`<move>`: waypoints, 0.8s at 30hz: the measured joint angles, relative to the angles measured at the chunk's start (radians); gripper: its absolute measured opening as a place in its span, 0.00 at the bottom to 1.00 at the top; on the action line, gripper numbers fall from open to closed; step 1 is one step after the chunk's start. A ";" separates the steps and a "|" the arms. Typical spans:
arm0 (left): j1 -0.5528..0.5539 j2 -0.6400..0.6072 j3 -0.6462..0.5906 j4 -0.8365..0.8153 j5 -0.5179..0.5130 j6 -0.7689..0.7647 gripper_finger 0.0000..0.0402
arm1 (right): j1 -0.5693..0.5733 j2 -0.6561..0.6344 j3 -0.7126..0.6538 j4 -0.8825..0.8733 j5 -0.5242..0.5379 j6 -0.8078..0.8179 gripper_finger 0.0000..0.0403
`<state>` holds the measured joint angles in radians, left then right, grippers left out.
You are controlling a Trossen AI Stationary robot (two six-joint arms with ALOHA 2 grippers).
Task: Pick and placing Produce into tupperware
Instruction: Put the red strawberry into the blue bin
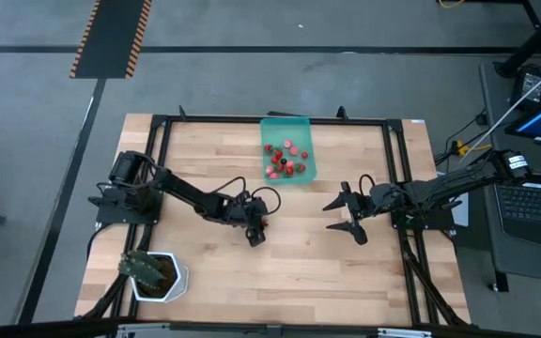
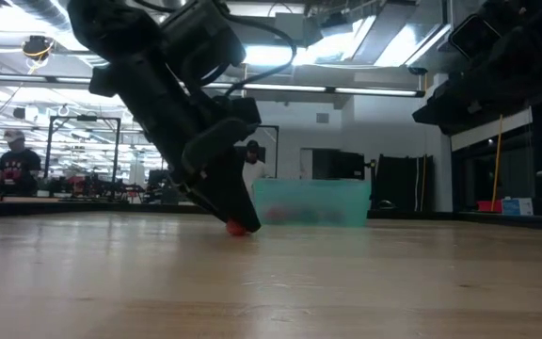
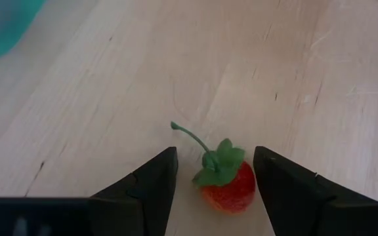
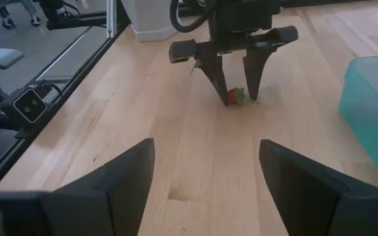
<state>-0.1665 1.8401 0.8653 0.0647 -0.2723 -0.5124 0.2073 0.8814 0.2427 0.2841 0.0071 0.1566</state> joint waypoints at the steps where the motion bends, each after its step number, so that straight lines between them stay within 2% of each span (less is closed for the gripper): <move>1: 0.001 0.001 0.001 -0.001 0.006 -0.001 0.49 | 0.000 0.000 0.000 -0.001 0.000 0.000 0.68; 9: 0.002 0.001 0.001 -0.009 0.030 -0.001 0.43 | 0.000 0.000 0.000 0.000 0.000 0.000 0.68; 17: 0.004 0.000 0.002 -0.040 0.053 -0.001 0.23 | 0.000 0.000 0.000 0.000 0.000 0.000 0.68; 24: 0.003 0.001 0.002 -0.040 0.075 0.040 0.23 | 0.000 0.000 0.000 -0.001 0.000 0.000 0.68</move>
<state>-0.1636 1.8411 0.8669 0.0251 -0.1968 -0.4722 0.2073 0.8814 0.2424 0.2832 0.0071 0.1565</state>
